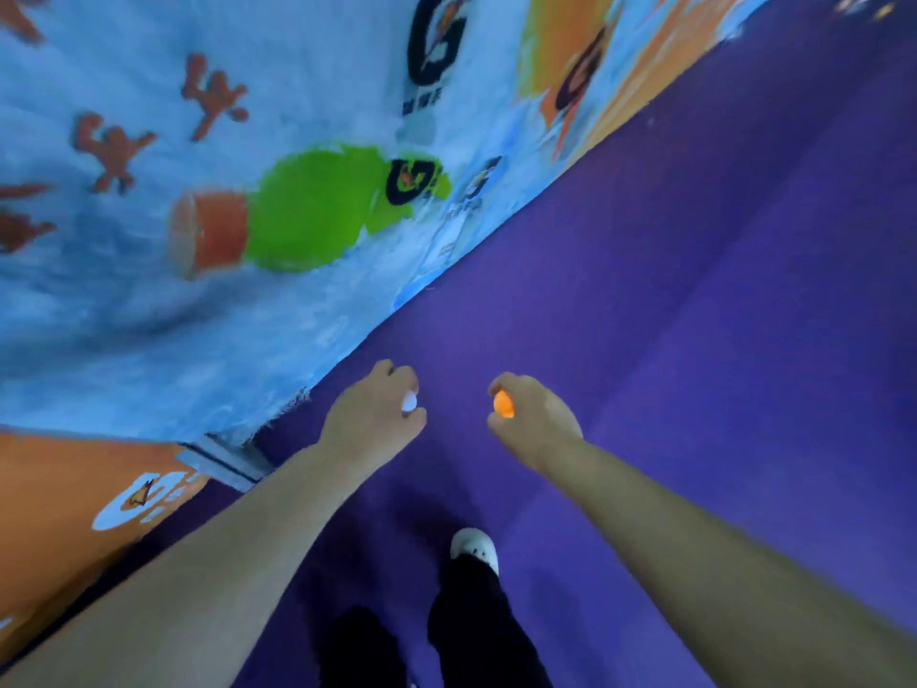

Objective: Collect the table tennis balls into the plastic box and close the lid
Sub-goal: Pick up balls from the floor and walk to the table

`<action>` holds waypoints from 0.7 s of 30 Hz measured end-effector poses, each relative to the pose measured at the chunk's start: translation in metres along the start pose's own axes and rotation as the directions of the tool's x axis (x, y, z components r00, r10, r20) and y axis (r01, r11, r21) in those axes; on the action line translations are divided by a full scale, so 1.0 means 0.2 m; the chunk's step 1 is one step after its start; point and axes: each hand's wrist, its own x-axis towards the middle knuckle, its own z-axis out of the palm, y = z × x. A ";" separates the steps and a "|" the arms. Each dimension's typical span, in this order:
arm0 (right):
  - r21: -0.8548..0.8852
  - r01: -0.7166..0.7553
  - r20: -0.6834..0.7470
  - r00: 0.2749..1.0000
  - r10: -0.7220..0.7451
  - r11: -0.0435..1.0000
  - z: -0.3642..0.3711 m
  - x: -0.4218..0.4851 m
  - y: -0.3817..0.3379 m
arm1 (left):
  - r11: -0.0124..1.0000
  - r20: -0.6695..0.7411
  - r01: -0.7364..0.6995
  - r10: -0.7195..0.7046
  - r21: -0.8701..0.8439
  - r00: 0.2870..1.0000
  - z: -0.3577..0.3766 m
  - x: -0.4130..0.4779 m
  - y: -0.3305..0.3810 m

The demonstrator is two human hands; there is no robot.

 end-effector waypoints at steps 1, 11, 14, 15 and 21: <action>0.022 -0.040 -0.013 0.999 0.040 0.999 -0.14 -0.11 0.04 | 0.999 0.016 -0.036 0.036 0.011 0.999 -0.07 -0.04 0.14; 0.299 -0.326 -0.203 0.897 0.393 0.897 -1.23 -0.91 0.75 | 0.904 0.193 -0.403 0.374 0.145 0.907 -0.35 -0.14 1.55; 0.417 -0.348 -0.246 0.846 0.473 0.839 -1.49 -1.09 1.02 | 0.872 0.191 -0.464 0.434 0.157 0.880 -0.32 -0.16 1.93; 0.445 -0.354 -0.260 0.828 0.497 0.822 -1.57 -1.14 1.10 | 0.855 0.197 -0.492 0.461 0.161 0.865 -0.30 -0.17 2.04; 0.449 -0.484 -0.328 0.693 0.642 0.752 -1.92 -1.36 1.57 | 0.761 0.236 -0.620 0.578 0.189 0.781 -0.16 -0.13 2.69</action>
